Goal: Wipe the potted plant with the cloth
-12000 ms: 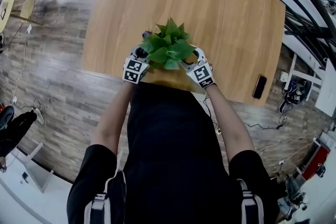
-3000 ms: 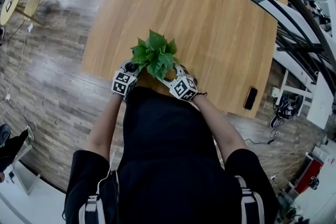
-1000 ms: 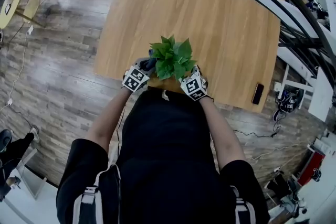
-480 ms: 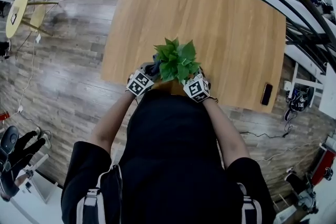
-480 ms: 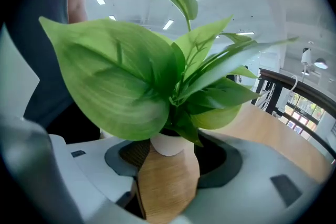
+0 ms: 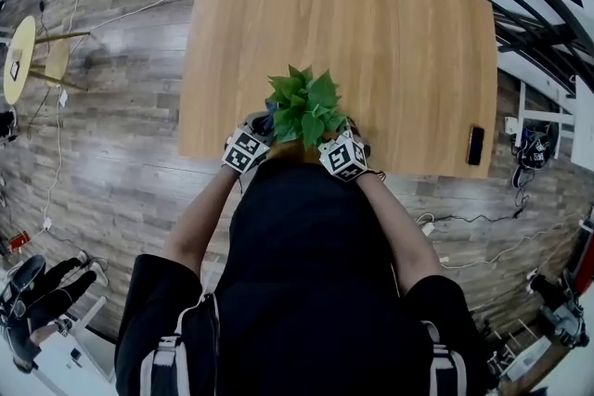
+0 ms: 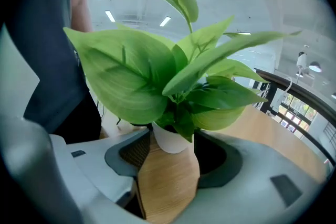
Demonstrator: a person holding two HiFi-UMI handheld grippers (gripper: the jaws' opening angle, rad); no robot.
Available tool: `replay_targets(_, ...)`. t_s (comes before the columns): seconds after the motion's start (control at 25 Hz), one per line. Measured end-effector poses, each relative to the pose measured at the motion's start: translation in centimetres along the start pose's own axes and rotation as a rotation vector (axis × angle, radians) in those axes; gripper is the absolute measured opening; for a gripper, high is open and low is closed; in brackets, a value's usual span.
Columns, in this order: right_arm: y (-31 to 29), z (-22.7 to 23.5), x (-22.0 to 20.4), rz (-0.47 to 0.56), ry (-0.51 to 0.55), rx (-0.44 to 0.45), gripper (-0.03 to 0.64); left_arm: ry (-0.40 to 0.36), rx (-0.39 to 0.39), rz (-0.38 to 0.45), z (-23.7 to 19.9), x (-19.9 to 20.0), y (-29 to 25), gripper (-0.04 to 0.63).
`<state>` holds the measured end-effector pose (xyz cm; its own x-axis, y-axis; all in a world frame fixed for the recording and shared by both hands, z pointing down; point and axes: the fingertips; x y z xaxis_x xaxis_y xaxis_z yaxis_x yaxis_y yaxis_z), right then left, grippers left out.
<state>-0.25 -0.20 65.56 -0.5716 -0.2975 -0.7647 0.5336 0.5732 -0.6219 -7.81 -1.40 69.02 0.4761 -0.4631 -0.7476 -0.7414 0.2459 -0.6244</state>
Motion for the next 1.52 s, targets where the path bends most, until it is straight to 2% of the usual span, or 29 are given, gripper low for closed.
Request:
replay_targets(0.2,0.5,-2.5,-0.3,0.014,0.018,0.038,0.247,0.042,0.039,0.046,-2.0,1.0,0.2,0.115)
replay_targets(0.4,0.6,-0.1,-0.6,0.034,-0.147,-0.021,0.247,0.05,0.05,0.065,-3.2,1.3,0.2,0.115)
replay_targets(0.68,-0.5,0.9,0.2,0.074,-0.17,-0.006,0.247,0.039,0.058,0.043,-3.2,2.0,-0.6,0.114)
replay_targets(0.92,-0.7,0.8,0.8,0.056,-0.124,-0.011,0.247,0.014,0.015,0.037,-1.9,1.5,0.3,0.115)
replay_targets(1.04,-1.0,1.3,1.0,0.063,-0.144,-0.026,0.247,-0.025,-0.018,0.037,-0.7,1.3,0.5,0.115)
replay_targets(1.16,-1.1,1.4,0.7,0.075,-0.194,-0.032,0.247,-0.093,-0.014,0.041,0.3,1.3,0.5,0.115)
replay_targets(1.24,-0.9,1.4,0.5,0.076,-0.205,-0.035,0.247,-0.071,-0.007,0.052,0.5,1.3,0.4,0.115)
replay_targets(1.52,-0.6,-0.7,1.2,0.073,-0.09,0.029,0.247,0.003,0.046,0.066,-1.8,1.5,0.7,0.115)
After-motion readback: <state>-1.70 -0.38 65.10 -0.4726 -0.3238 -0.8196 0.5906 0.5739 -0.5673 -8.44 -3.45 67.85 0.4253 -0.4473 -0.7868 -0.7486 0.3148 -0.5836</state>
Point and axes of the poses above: the fingertips, and each gripper's own axes: y backward along the fingers, z to its right, x out of its top, and after that the axes turned 2 degrees about y, right-handed
